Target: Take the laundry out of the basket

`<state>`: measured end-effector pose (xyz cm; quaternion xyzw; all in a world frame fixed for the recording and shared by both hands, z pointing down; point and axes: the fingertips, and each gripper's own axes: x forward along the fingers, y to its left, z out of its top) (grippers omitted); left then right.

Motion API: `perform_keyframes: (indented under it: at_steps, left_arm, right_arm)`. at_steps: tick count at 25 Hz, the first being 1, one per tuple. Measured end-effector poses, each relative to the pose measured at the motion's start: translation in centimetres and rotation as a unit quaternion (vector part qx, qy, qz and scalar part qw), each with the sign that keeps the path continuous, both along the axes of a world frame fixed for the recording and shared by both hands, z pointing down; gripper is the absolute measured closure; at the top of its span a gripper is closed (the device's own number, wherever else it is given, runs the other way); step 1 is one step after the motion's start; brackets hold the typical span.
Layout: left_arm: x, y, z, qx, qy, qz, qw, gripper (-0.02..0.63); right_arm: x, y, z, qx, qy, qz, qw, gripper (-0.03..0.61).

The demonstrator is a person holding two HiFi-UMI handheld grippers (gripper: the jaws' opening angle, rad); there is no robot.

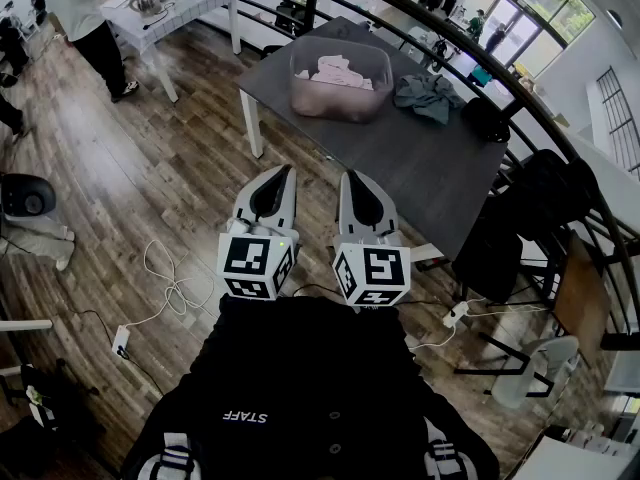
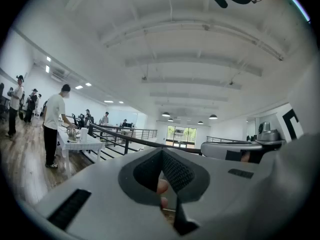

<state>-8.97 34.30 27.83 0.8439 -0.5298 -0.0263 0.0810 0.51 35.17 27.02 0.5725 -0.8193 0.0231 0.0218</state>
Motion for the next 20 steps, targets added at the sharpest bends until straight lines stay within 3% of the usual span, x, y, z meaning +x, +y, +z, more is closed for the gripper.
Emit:
perform_keyframes:
  at_steps: [6,20]
  left_arm:
    - [-0.3,-0.1,0.8,-0.006,-0.001,0.008,0.9999,0.618]
    - [-3.7,-0.3,5.3,-0.050,-0.003,0.016,0.9986,0.617]
  right_arm:
    - [0.2,-0.4,0.8,-0.010,-0.039,0.005,0.999,0.563]
    - [-0.4,-0.9,4.8,-0.058,-0.016,0.057,0.997,0.563]
